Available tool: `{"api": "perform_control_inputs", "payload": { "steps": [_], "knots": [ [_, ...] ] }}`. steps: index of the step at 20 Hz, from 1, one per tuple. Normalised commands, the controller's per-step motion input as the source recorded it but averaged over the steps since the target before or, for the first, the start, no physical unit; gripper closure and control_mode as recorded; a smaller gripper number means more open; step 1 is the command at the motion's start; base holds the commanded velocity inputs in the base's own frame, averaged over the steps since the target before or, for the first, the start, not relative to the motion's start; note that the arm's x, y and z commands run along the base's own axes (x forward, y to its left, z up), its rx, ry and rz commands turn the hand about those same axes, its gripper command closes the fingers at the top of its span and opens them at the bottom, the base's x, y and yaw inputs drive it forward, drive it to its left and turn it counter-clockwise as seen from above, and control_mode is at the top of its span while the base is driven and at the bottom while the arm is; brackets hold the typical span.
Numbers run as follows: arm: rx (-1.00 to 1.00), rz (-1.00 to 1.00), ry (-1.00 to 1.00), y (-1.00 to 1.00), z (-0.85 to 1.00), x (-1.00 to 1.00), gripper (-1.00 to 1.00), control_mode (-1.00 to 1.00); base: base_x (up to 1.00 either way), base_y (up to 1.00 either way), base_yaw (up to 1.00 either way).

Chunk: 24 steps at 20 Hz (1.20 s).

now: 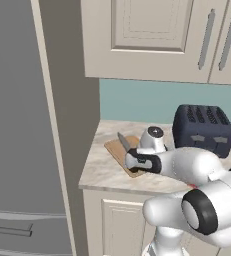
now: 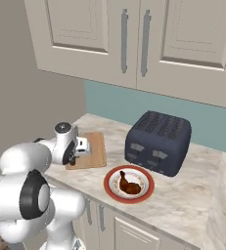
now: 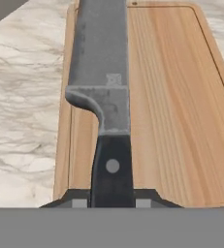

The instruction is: Pick up the knife from the drawer and place it on the cutting board. Then place the meat from the plate to the cutting board.

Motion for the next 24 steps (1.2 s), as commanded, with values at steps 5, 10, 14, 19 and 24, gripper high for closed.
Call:
{"api": "perform_control_inputs", "payload": {
  "steps": [5, 10, 14, 19, 24],
  "knots": [
    [0.00, 0.00, 0.00, 0.01, -0.37, 0.30, 1.00, -1.00, 0.00, 0.00, 0.00],
    [0.00, 0.00, 0.00, 0.00, -0.36, 0.27, 1.00, -1.00, 0.00, 0.00, 0.00],
    [0.00, 0.00, 0.00, 0.01, -0.35, 0.28, 1.00, -1.00, 0.00, 0.00, 0.00],
    [0.00, 0.00, 0.00, 0.13, -0.28, 0.23, -1.00, -1.00, 0.00, 0.00, 0.00],
    [0.00, 0.00, 0.00, 0.11, -0.09, 0.23, -1.00, -1.00, 0.00, 0.00, 0.00]
  ]
}}
